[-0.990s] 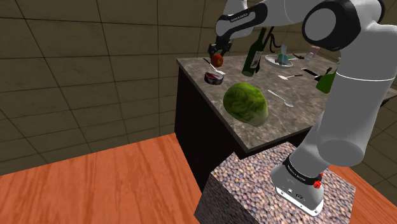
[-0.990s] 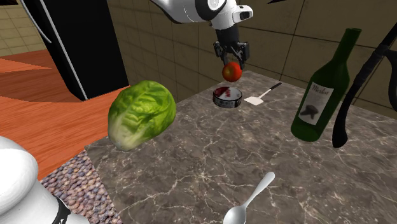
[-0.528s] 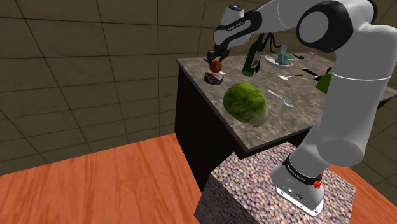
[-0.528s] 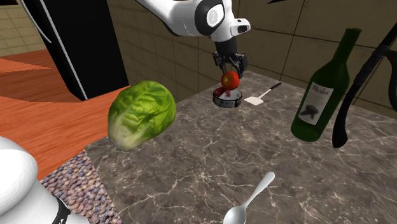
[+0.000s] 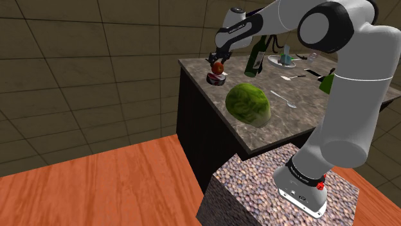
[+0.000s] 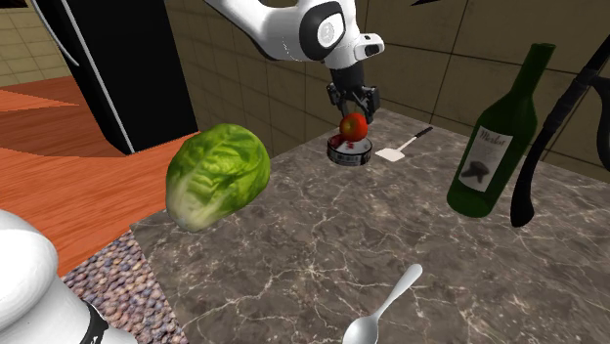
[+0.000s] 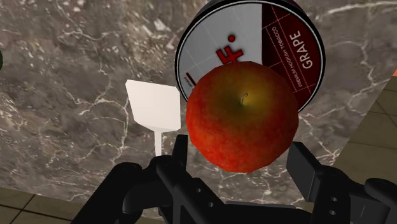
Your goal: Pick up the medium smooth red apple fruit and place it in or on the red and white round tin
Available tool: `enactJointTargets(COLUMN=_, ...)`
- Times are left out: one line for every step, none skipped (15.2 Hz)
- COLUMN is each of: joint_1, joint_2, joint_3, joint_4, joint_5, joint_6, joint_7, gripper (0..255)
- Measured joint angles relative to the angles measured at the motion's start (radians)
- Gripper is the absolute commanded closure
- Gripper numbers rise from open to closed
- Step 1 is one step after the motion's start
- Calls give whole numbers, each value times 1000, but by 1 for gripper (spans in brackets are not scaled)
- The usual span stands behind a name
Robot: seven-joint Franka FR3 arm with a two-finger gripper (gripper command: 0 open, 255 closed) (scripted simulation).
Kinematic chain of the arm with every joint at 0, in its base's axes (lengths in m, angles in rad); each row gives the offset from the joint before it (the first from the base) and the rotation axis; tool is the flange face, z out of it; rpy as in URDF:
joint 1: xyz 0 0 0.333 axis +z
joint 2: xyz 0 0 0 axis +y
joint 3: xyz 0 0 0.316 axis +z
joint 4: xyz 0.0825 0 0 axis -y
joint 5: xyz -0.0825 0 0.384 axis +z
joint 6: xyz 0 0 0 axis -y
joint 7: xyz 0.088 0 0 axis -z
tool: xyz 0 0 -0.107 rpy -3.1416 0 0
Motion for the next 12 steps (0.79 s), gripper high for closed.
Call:
enactJointTargets(joint_1=0, joint_2=0, joint_3=0, joint_4=0, joint_5=0, joint_6=0, joint_7=0, gripper=0)
enactJointTargets(joint_1=0, joint_2=0, joint_3=0, joint_4=0, joint_5=0, joint_6=0, joint_7=0, gripper=0)
enactJointTargets(joint_1=0, joint_2=0, joint_3=0, joint_4=0, joint_5=0, joint_6=0, joint_7=0, gripper=0)
enactJointTargets(joint_1=0, joint_2=0, joint_3=0, joint_4=0, joint_5=0, joint_6=0, joint_7=0, gripper=0)
enactJointTargets(joint_1=0, joint_2=0, joint_3=0, joint_4=0, joint_5=0, joint_6=0, joint_7=0, gripper=0)
enactJointTargets(joint_1=0, joint_2=0, joint_3=0, joint_4=0, joint_5=0, joint_6=0, joint_7=0, gripper=0)
enactJointTargets(joint_1=6, joint_2=-14, joint_3=-4, joint_4=-4, joint_5=-8, joint_6=-10, joint_7=5, gripper=0)
enactJointTargets(joint_1=16, joint_2=-35, joint_3=-10, joint_4=-11, joint_5=-20, joint_6=-22, joint_7=15, gripper=0)
enactJointTargets(joint_1=19, joint_2=-48, joint_3=-13, joint_4=-5, joint_5=-27, joint_6=-40, joint_7=16, gripper=0)
enactJointTargets(joint_1=30, joint_2=-72, joint_3=-19, joint_4=-6, joint_5=-41, joint_6=-61, joint_7=26, gripper=0)
enactJointTargets(joint_1=38, joint_2=-92, joint_3=-23, joint_4=-19, joint_5=-53, joint_6=-67, joint_7=34, gripper=0)
enactJointTargets(joint_1=40, joint_2=-96, joint_3=-24, joint_4=-16, joint_5=-56, joint_6=-74, joint_7=37, gripper=0)
